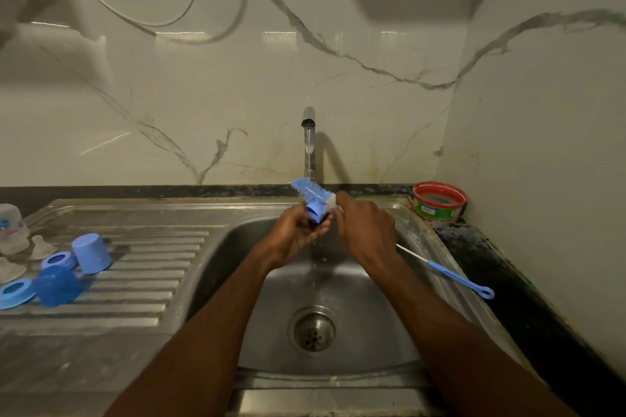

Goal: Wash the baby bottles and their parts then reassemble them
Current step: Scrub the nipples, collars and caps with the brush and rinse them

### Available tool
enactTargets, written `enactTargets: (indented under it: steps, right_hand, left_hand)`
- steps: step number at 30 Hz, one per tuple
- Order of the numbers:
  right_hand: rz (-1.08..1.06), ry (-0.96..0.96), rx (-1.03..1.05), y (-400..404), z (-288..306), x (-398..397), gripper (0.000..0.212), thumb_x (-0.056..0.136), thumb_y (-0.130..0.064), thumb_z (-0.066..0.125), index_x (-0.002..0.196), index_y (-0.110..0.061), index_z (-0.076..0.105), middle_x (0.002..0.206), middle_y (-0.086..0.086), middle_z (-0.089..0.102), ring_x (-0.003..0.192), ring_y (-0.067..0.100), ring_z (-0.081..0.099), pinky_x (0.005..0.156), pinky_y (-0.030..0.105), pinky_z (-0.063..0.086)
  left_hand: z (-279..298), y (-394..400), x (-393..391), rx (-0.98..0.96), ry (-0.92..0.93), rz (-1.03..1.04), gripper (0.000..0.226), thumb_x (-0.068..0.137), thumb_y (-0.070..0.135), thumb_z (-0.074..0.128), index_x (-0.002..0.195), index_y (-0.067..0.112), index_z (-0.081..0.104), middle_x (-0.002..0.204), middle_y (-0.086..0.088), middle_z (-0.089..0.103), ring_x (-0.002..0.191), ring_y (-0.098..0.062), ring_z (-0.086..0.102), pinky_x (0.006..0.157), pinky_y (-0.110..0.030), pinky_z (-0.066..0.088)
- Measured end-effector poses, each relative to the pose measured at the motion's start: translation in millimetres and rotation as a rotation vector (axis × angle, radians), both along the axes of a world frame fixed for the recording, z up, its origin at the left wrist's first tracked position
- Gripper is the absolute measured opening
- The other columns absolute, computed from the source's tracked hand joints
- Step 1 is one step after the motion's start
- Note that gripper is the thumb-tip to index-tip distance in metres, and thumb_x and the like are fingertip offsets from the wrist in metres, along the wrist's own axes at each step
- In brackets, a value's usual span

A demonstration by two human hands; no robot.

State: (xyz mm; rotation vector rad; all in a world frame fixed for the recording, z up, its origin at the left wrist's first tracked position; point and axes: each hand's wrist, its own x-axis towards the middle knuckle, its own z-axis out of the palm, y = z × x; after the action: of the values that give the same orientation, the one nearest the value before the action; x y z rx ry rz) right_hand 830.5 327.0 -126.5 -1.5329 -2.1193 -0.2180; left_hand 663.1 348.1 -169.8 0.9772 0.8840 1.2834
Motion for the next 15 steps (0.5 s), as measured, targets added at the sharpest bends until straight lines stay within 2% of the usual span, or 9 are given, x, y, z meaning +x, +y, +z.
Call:
enactTargets:
  steps: [1, 3, 5, 7, 9, 12, 13, 15]
  right_hand:
    - [0.020, -0.020, -0.008, -2, 1, -3, 0.024, 0.103, -0.033, 0.049, 0.125, -0.026, 0.048, 0.106, 0.006, 0.069, 0.091, 0.030, 0.067, 0.065, 0.034, 0.039]
    - [0.054, -0.039, -0.020, -7, 0, -9, 0.023, 0.103, -0.035, 0.048, 0.125, -0.028, 0.049, 0.107, 0.006, 0.069, 0.094, 0.031, 0.067, 0.066, 0.034, 0.038]
    - [0.002, -0.026, -0.019, -6, -1, -9, 0.023, 0.103, -0.033, 0.048, 0.125, -0.028, 0.049, 0.108, 0.005, 0.069, 0.094, 0.029, 0.067, 0.067, 0.033, 0.039]
    - [-0.085, 0.025, -0.018, -2, 2, -5, 0.022, 0.103, -0.030, 0.048, 0.125, -0.026, 0.049, 0.109, 0.005, 0.069, 0.094, 0.028, 0.068, 0.067, 0.034, 0.040]
    - [-0.090, 0.039, -0.042, -3, 1, -5, 0.023, 0.103, -0.030, 0.049, 0.126, -0.025, 0.051, 0.112, 0.006, 0.069, 0.098, 0.028, 0.067, 0.070, 0.035, 0.042]
    - [0.023, -0.030, -0.085, -12, -4, -13, 0.027, 0.104, -0.033, 0.048, 0.130, -0.026, 0.052, 0.116, 0.007, 0.068, 0.102, 0.028, 0.066, 0.072, 0.034, 0.042]
    - [0.038, -0.049, -0.074, -13, -6, -14, 0.026, 0.105, -0.034, 0.047, 0.130, -0.027, 0.051, 0.115, 0.007, 0.068, 0.101, 0.028, 0.066, 0.070, 0.034, 0.040]
    - [-0.023, -0.033, -0.068, -7, -3, -14, 0.027, 0.104, -0.033, 0.048, 0.130, -0.027, 0.050, 0.115, 0.006, 0.068, 0.100, 0.028, 0.067, 0.070, 0.034, 0.040]
  left_hand:
    - [-2, 1, -1, 0.026, 0.066, 0.013, 0.031, 0.099, -0.002, 0.043, 0.123, 0.002, 0.063, 0.110, -0.019, 0.072, 0.098, -0.024, 0.069, 0.095, -0.036, 0.056]
    - [-6, 2, -2, 0.080, 0.166, 0.049, 0.021, 0.103, 0.007, 0.051, 0.117, 0.005, 0.067, 0.101, -0.015, 0.071, 0.089, -0.019, 0.067, 0.087, -0.031, 0.057]
    - [-11, 4, -2, 0.108, 0.227, 0.103, 0.018, 0.104, 0.019, 0.056, 0.106, 0.009, 0.070, 0.086, -0.008, 0.070, 0.076, -0.014, 0.063, 0.074, -0.026, 0.055]
    - [-13, 4, -1, 0.104, 0.241, 0.181, 0.019, 0.104, 0.018, 0.054, 0.107, 0.008, 0.069, 0.078, -0.005, 0.069, 0.071, -0.015, 0.060, 0.066, -0.025, 0.051]
    - [-17, 7, 1, 0.079, 0.226, 0.208, 0.020, 0.100, 0.023, 0.061, 0.110, 0.009, 0.071, 0.085, -0.007, 0.073, 0.077, -0.019, 0.064, 0.072, -0.029, 0.053]
    - [-19, 10, 7, 0.018, 0.205, 0.252, 0.041, 0.088, 0.045, 0.074, 0.116, 0.015, 0.073, 0.107, -0.008, 0.076, 0.101, -0.024, 0.072, 0.097, -0.043, 0.057]
    - [-18, 12, 8, -0.002, 0.216, 0.261, 0.050, 0.083, 0.052, 0.077, 0.117, 0.016, 0.073, 0.106, -0.008, 0.077, 0.102, -0.023, 0.073, 0.097, -0.043, 0.057]
    - [-15, 11, 9, -0.018, 0.239, 0.271, 0.053, 0.082, 0.054, 0.077, 0.117, 0.015, 0.072, 0.100, -0.004, 0.077, 0.090, -0.014, 0.074, 0.084, -0.031, 0.061]
